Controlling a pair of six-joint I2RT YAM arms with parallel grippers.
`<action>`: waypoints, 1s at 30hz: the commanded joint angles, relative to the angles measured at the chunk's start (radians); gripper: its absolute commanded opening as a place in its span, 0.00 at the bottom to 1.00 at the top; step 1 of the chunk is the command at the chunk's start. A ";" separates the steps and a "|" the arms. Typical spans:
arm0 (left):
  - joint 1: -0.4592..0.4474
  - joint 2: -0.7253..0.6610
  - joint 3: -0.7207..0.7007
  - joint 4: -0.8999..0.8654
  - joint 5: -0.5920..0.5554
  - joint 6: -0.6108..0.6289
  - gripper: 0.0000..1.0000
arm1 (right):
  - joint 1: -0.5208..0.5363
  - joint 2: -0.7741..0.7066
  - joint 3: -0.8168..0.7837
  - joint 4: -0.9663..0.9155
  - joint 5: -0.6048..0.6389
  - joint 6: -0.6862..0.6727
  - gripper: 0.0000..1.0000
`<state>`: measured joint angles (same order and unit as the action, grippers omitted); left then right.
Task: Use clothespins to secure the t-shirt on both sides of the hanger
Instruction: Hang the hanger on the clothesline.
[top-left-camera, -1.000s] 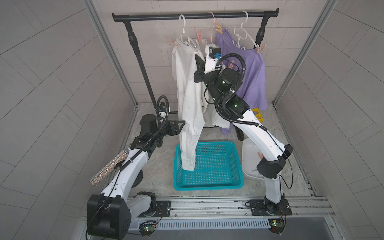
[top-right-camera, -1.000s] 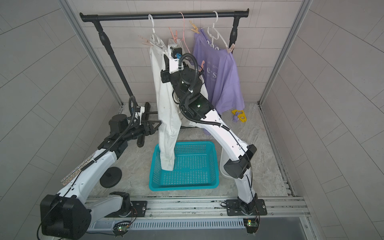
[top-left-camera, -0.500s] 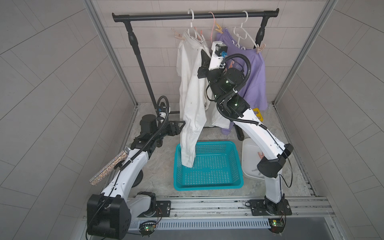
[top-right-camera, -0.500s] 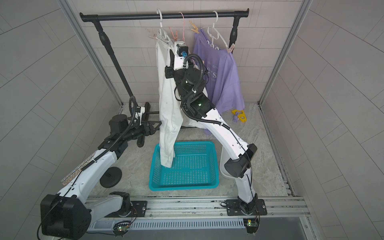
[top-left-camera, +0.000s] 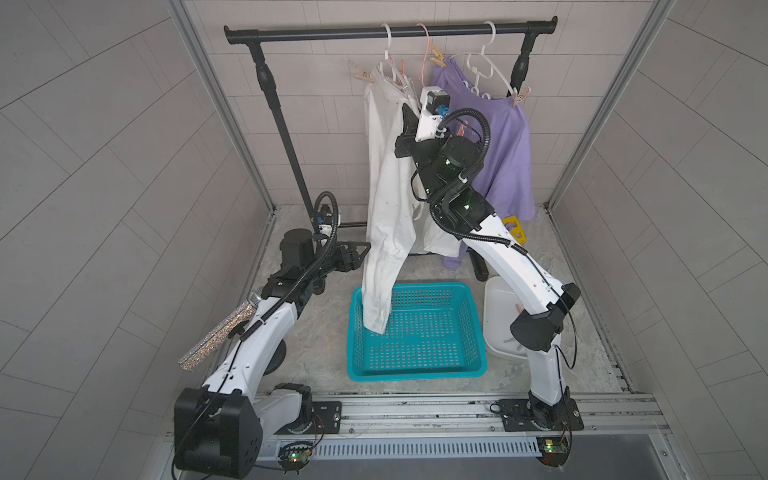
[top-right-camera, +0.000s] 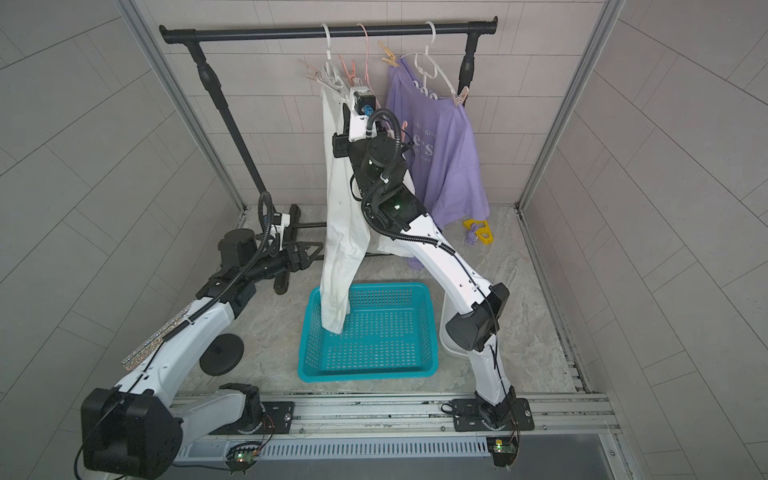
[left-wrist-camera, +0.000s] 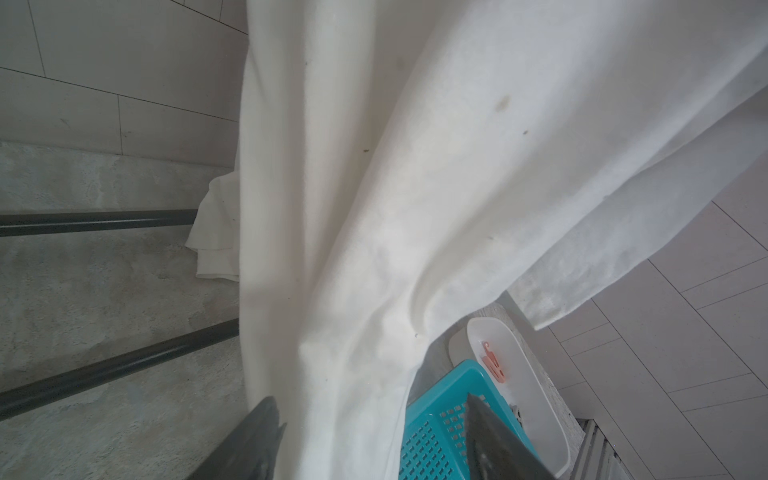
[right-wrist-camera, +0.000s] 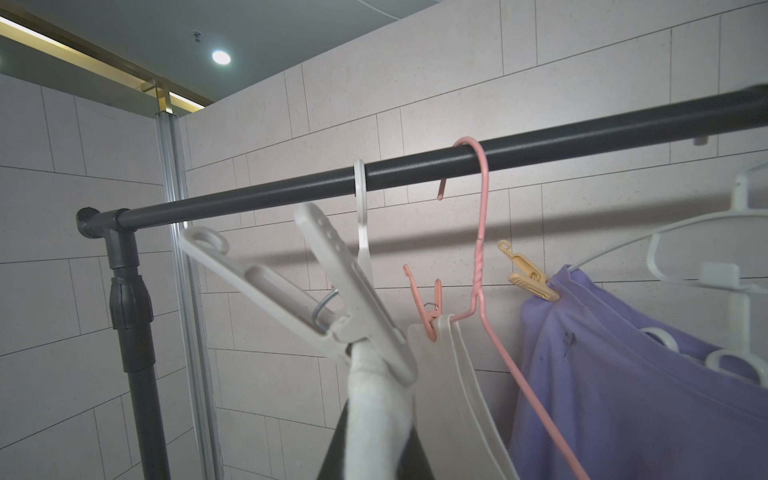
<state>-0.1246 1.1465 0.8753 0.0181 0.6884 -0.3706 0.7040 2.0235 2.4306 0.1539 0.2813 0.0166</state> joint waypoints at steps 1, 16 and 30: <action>0.005 0.001 -0.007 0.033 0.014 -0.004 0.74 | -0.003 -0.003 0.024 0.060 -0.037 0.021 0.00; 0.006 0.004 -0.007 0.034 0.019 -0.006 0.73 | 0.017 -0.011 -0.009 0.021 -0.111 0.052 0.00; 0.005 0.009 -0.013 0.050 0.031 -0.019 0.74 | 0.015 -0.051 -0.088 0.015 -0.225 0.129 0.00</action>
<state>-0.1246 1.1549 0.8742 0.0334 0.7002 -0.3889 0.7094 2.0113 2.3478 0.1761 0.1196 0.1272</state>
